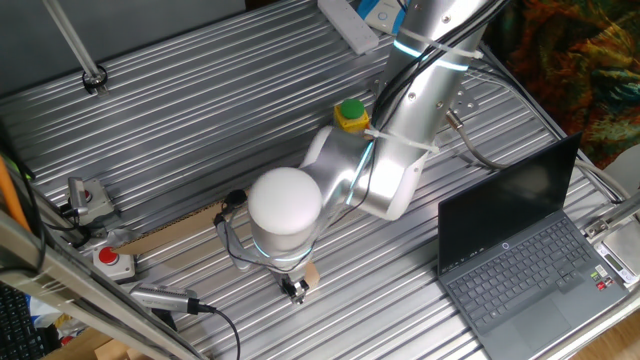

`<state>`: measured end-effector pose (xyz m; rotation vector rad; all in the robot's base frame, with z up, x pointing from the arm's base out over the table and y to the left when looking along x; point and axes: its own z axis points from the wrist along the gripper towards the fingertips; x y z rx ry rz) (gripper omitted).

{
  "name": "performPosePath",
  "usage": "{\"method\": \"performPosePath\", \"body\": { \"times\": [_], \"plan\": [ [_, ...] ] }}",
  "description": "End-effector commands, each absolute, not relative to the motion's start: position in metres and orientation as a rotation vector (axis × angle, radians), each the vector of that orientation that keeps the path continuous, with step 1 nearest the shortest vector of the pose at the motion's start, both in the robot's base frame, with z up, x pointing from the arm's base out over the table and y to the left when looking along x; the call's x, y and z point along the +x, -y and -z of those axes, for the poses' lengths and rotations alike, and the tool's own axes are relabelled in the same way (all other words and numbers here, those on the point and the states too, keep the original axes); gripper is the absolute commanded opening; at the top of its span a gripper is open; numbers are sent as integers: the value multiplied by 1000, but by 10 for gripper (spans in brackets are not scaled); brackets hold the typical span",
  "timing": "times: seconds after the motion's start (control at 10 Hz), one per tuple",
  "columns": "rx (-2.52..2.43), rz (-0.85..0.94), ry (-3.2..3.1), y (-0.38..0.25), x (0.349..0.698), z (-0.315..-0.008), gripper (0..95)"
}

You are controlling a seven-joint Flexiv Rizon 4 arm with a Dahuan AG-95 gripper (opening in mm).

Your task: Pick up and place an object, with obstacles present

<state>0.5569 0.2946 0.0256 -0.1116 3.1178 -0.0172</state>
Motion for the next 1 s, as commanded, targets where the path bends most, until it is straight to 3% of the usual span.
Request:
{"method": "performPosePath", "body": {
  "times": [0.1, 0.8, 0.9, 1.0],
  "plan": [
    [-61, 16, -3129, -295, 557, -26, 0],
    [-10, 10, -3131, -295, 557, -26, 0],
    [-13, 11, -3131, -295, 557, -26, 190],
    [-17, 14, -3131, -295, 557, -26, 190]
  ]
}}
